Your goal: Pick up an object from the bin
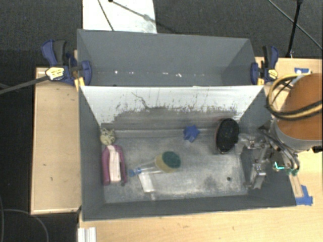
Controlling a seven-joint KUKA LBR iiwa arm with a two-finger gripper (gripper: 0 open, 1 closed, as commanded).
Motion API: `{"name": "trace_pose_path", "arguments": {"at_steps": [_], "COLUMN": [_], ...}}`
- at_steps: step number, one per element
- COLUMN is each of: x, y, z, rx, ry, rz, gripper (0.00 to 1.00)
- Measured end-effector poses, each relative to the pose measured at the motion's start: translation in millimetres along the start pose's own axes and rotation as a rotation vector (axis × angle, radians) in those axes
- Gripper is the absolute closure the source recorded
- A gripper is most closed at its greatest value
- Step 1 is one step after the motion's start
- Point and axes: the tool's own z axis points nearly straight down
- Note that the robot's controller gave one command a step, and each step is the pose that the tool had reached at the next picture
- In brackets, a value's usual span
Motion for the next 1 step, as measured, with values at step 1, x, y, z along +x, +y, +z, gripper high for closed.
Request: {"name": "trace_pose_path", "arguments": {"at_steps": [1], "x": [-52.4], "y": [-47.3], "z": [125.5], "rx": [0.001], "ry": [-0.003], "rz": [-0.029], "gripper": [0.00]}}
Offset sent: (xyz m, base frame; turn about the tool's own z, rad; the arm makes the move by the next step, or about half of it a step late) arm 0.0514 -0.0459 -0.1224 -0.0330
